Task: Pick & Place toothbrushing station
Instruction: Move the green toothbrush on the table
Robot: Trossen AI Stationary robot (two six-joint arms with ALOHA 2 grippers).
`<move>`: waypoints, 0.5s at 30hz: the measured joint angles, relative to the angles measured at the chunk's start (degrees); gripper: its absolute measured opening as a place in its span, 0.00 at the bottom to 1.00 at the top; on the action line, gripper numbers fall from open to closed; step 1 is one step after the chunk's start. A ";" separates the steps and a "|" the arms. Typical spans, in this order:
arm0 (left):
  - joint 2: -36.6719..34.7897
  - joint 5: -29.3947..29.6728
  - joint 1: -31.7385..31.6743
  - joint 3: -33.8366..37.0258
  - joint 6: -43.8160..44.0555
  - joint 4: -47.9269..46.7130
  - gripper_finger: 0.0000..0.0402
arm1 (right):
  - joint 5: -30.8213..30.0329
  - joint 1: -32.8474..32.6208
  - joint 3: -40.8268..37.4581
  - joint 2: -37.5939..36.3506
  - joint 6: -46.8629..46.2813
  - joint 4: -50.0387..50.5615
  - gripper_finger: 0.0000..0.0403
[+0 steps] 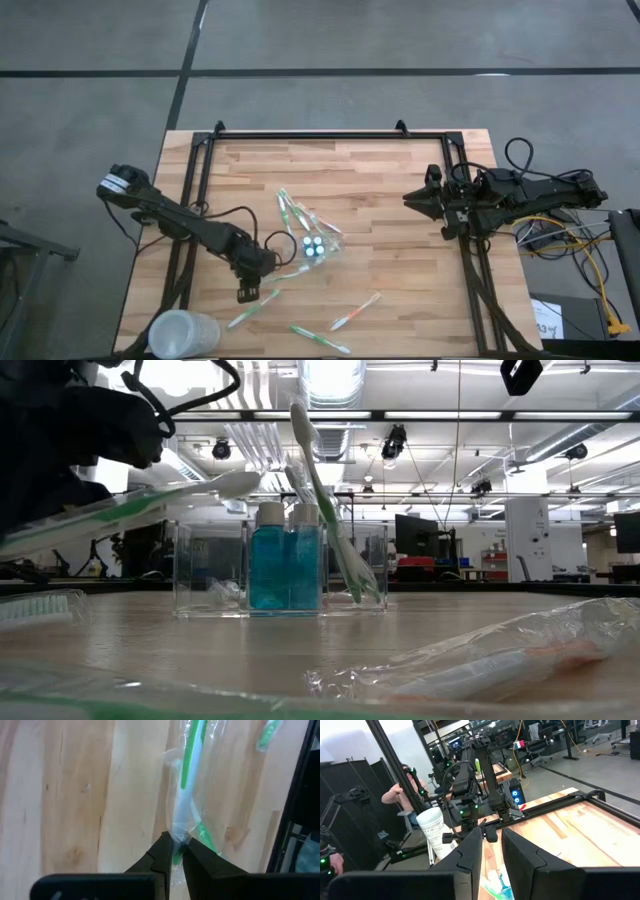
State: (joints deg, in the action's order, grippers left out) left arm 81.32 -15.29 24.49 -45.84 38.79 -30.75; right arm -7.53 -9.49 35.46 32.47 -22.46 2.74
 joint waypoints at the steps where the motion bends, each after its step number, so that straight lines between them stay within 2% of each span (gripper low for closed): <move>1: 0.00 0.45 0.02 0.02 0.00 -0.10 0.09 | -0.02 0.01 0.00 0.00 0.00 0.00 0.17; 8: 0.00 8.57 -0.04 0.06 -1.51 0.60 0.09 | -0.02 0.01 0.00 0.00 0.00 0.00 0.19; 15: 0.00 6.05 -0.04 0.20 -4.37 -0.17 0.09 | -0.02 0.01 0.00 0.00 0.00 0.00 0.19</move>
State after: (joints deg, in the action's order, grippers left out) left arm 81.32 -9.24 24.45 -45.64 34.41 -30.93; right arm -7.55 -9.48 35.46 32.46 -22.46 2.74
